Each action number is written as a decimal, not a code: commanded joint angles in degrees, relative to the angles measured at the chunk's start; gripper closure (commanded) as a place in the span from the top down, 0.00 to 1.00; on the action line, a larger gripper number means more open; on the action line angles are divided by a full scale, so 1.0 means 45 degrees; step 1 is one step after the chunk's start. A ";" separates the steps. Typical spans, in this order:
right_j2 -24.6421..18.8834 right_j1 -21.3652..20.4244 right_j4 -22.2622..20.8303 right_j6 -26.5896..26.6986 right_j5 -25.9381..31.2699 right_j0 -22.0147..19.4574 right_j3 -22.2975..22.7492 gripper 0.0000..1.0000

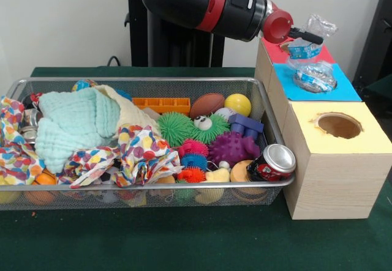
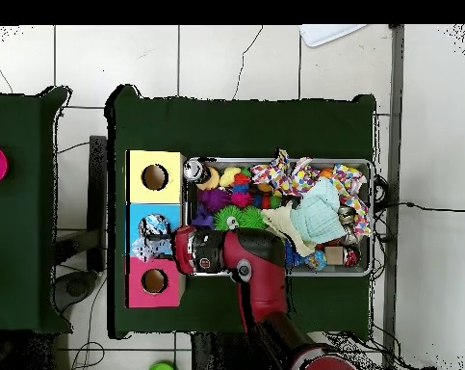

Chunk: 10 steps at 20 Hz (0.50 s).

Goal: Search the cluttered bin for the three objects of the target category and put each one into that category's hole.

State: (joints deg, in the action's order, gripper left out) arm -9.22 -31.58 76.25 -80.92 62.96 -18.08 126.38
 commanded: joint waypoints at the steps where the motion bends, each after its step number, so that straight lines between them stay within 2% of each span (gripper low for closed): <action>1: -0.0590 0.0609 0.1293 0.1784 -0.1345 0.0043 -0.0739 0.00; 10: -0.0507 0.0770 0.1623 0.2233 -0.1483 0.0176 -0.0765 0.00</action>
State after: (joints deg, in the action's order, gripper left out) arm -9.24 -30.38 78.42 -80.92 63.02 -17.91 126.37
